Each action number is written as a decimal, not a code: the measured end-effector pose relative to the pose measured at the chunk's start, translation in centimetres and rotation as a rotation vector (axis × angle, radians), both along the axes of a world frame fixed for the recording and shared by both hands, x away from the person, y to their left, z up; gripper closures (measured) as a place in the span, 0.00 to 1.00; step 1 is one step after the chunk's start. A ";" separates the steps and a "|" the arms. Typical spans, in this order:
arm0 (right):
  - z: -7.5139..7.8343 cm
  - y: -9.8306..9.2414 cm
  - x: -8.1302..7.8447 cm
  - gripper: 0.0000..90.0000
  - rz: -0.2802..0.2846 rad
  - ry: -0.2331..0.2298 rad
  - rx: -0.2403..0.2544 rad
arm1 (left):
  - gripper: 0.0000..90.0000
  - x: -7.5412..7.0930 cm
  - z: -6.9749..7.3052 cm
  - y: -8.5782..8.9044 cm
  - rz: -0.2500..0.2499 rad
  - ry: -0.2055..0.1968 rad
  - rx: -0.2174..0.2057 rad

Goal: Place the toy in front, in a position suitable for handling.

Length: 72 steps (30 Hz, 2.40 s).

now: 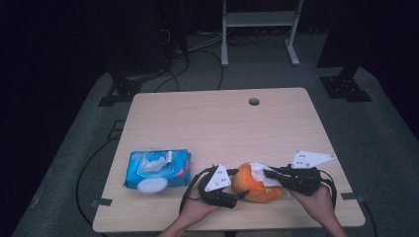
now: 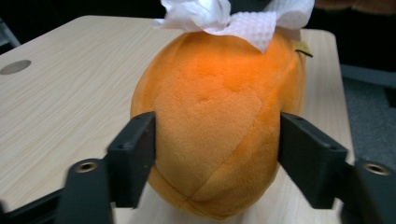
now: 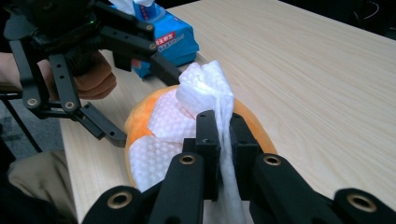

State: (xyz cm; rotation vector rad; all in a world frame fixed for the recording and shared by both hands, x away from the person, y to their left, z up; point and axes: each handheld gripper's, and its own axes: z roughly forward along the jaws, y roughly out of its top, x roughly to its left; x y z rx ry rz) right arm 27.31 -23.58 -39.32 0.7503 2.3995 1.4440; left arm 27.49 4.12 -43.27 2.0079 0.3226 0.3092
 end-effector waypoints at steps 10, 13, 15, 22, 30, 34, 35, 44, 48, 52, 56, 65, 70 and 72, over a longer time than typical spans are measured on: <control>0.0 3.3 -0.6 0.94 0.092 -0.046 -0.030 | 0.31 0.4 0.0 0.0 -0.003 0.047 -0.001; 0.0 3.1 -0.6 0.94 0.085 -0.044 -0.014 | 0.38 0.5 0.1 0.4 0.011 0.028 0.001; -0.3 2.6 -0.4 0.94 0.075 -0.036 -0.011 | 0.39 0.6 0.2 0.8 0.020 0.022 0.005; -1.3 -0.1 0.6 0.94 -0.013 0.024 0.019 | 0.39 1.1 0.2 1.7 0.053 0.023 -0.020; -1.2 2.0 0.1 0.94 0.090 0.004 0.030 | 0.06 1.4 0.2 1.0 0.040 0.093 -0.014; -1.2 2.4 0.0 0.93 0.095 -0.009 0.014 | 0.19 1.4 0.0 1.2 0.046 0.086 -0.016; -1.2 2.1 0.2 0.93 0.094 0.001 0.022 | 0.23 1.4 0.0 1.3 0.043 0.081 -0.013; -2.3 -0.4 1.1 0.93 0.000 0.077 0.028 | 0.29 1.6 -0.4 2.0 0.067 0.106 -0.042; -1.8 0.6 0.6 0.93 0.052 0.054 0.040 | 0.30 1.7 -0.4 2.2 0.073 0.107 -0.041; -2.6 0.1 1.3 0.93 -0.003 0.097 -0.038 | 0.31 1.7 -0.5 2.4 0.086 0.119 -0.053; -1.6 -0.1 1.0 0.93 0.022 0.077 0.051 | 0.31 1.7 -0.6 2.3 0.087 0.119 -0.058; -2.1 0.4 1.5 0.93 0.020 0.135 0.006 | 0.27 1.5 -0.6 2.1 0.077 0.111 -0.050; -1.6 -0.1 1.4 0.93 0.000 0.116 0.027 | 0.28 1.1 -0.5 1.7 0.059 0.072 -0.036; -0.6 0.5 1.0 0.93 0.027 0.079 0.066 | 0.29 0.7 -0.4 1.3 0.042 0.045 -0.017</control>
